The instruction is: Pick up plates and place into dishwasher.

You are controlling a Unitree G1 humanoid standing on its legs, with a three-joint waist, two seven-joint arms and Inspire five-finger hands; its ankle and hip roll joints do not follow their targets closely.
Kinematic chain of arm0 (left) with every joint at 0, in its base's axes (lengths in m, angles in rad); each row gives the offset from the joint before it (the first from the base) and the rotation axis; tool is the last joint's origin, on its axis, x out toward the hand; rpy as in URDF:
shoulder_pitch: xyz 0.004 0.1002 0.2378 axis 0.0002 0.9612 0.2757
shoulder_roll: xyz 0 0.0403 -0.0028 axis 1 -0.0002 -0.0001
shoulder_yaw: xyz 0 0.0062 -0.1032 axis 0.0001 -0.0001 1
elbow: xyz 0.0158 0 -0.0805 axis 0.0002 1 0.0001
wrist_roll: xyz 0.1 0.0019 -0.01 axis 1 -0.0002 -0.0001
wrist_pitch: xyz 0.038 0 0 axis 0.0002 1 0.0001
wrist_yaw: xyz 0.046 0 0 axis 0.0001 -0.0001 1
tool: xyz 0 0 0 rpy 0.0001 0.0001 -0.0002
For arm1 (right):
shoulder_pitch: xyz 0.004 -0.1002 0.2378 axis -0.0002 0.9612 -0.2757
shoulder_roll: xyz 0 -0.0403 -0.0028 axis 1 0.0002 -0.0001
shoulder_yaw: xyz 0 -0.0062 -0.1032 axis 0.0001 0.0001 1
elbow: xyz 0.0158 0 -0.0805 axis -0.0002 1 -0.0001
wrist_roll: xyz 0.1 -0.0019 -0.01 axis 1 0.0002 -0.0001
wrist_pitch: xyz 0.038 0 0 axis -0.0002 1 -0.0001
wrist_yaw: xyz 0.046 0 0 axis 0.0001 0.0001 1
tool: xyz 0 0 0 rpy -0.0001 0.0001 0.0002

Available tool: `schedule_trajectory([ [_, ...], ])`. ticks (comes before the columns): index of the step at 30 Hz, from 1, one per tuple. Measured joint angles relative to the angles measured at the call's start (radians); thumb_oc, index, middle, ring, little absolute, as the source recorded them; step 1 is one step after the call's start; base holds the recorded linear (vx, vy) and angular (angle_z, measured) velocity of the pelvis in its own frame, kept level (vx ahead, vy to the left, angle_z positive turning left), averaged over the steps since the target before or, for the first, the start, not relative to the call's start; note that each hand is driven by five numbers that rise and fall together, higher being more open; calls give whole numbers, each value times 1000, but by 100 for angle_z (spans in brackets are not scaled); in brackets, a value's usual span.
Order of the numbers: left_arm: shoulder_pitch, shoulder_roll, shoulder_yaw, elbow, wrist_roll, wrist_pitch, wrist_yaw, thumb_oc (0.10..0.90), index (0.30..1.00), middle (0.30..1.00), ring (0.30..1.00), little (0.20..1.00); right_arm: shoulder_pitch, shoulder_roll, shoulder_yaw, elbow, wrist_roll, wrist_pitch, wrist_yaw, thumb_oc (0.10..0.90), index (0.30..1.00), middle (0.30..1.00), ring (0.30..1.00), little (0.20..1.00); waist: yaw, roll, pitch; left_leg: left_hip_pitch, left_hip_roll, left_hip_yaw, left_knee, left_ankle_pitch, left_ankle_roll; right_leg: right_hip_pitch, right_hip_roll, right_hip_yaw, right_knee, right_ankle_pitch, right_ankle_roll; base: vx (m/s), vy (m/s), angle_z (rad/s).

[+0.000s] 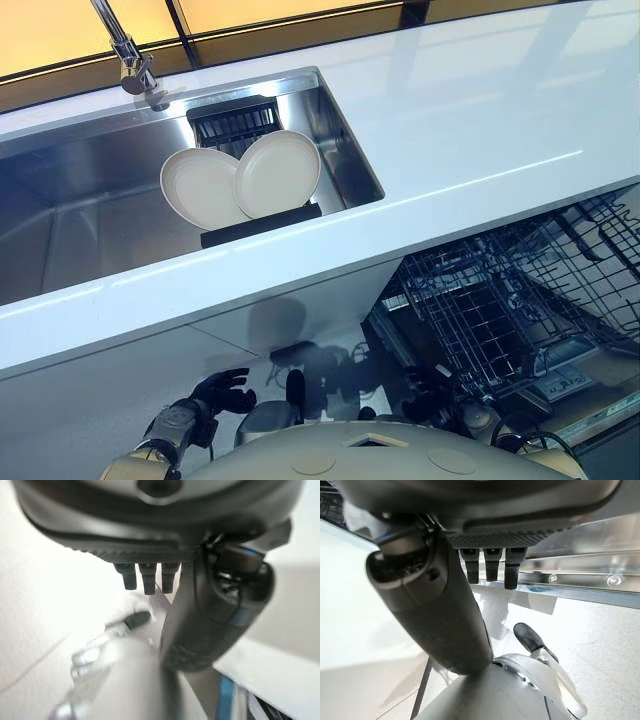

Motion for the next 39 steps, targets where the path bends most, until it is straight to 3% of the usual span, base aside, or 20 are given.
schedule_trajectory([
  [5,-42,31,-132,-393,-52,-2,-240,800,900,900,900,900,-8,-11,3,-57,2,33,19,800,900,900,900,900,-5,18,17,-6,0,6,0,5,7,-15,-3,11,17,0,1,-65,30,-4],
  [7,-65,72,-142,-567,-146,63,-361,800,900,900,900,900,-8,-14,3,-63,4,36,25,800,900,900,900,900,-13,25,21,-6,1,6,-1,5,7,-15,-2,11,17,0,1,-22,3,0],
  [10,-50,104,-167,-764,-357,227,-565,800,900,900,900,900,4,-27,4,-70,23,27,24,800,900,900,900,900,-9,33,27,-12,1,-4,-1,7,5,-14,0,10,8,1,1,3,0,7],
  [13,-32,197,-225,-986,-397,307,-672,800,900,900,900,900,6,-34,5,-63,23,27,23,800,900,900,900,900,5,43,33,-13,1,-7,-1,8,4,-12,0,18,5,0,0,12,-3,4],
  [16,-52,253,-206,-1186,-541,381,-694,800,900,900,900,900,7,-37,18,-50,22,18,3,800,900,900,900,900,14,57,33,-4,-1,-10,-1,8,5,-1,1,22,4,0,1,20,-2,3],
  [18,-58,266,-188,-1252,-746,419,-645,800,900,900,900,900,12,-37,33,-43,22,-1,-19,800,900,900,900,900,10,57,33,2,-1,-10,-5,8,5,3,3,24,3,0,1,15,-6,0],
  [23,-101,162,-50,-1360,-1098,408,-463,800,900,900,900,900,27,-37,34,-31,22,-32,-53,800,900,900,900,900,10,61,27,6,-1,-18,-4,8,5,12,5,23,4,0,1,5,-6,1],
  [25,-104,63,25,-1360,-1211,351,-350,800,900,900,900,900,36,-33,40,-32,22,-33,-67,800,900,900,900,900,10,61,20,13,-3,-28,-1,8,4,25,5,20,-1,1,1,13,-26,8],
  [27,-102,10,76,-1352,-1233,259,-273,800,900,900,900,900,44,-30,43,-31,22,-32,-73,800,900,900,900,900,13,60,17,14,-5,-36,-1,9,2,36,8,20,-13,1,1,17,-23,16],
  [32,-73,-5,231,-1291,-1105,-27,-93,800,900,900,900,900,54,-24,43,-28,21,-33,-84,800,900,900,900,900,38,57,16,15,0,-51,-1,11,-4,41,15,15,-16,1,1,47,-5,7],
  [36,-61,30,354,-1274,-908,-176,70,800,900,900,900,900,68,-7,42,-15,20,-33,-91,800,900,900,900,900,62,31,3,15,-1,-54,-1,11,-4,39,14,15,-16,0,0,49,16,4],
  [39,-67,143,369,-1274,-666,-215,242,800,900,900,900,900,70,5,44,-13,20,-32,-91,800,900,900,900,900,61,10,-10,13,-3,-51,-5,10,-3,39,11,22,-16,-1,0,56,49,2],
])
